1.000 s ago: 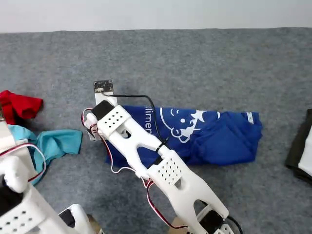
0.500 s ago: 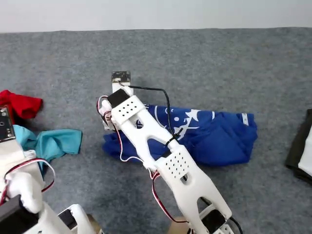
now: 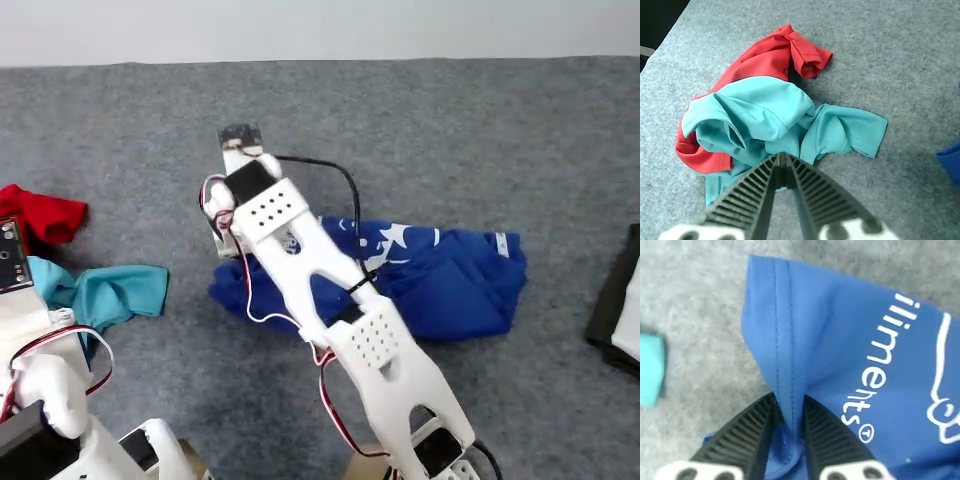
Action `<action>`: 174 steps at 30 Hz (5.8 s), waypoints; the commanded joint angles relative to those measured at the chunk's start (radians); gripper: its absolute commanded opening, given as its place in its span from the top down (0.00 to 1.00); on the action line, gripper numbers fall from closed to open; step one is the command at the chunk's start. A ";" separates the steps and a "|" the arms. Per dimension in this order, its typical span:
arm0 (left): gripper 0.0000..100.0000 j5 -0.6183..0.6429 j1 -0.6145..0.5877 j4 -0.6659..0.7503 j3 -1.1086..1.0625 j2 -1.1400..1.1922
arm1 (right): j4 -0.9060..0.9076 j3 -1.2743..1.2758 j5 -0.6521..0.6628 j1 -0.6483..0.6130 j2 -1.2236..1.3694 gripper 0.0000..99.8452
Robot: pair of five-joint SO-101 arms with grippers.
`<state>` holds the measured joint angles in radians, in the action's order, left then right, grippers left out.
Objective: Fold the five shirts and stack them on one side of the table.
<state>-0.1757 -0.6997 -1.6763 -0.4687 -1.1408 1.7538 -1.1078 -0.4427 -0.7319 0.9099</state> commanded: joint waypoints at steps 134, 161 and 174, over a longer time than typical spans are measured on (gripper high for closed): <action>1.00 -0.005 0.129 -0.012 0.010 -0.003 | -0.367 0.592 0.819 0.921 -0.343 0.86; 1.00 -0.005 0.129 -0.011 0.002 -0.003 | -0.245 0.545 0.819 0.972 -0.351 0.86; 1.00 -0.005 0.129 -0.012 0.002 -0.005 | -0.102 0.333 0.819 0.897 -0.337 0.86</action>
<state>-0.1757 -0.5754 -1.6809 -0.4703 -1.1408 1.6003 -0.6628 0.3659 0.1903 0.6951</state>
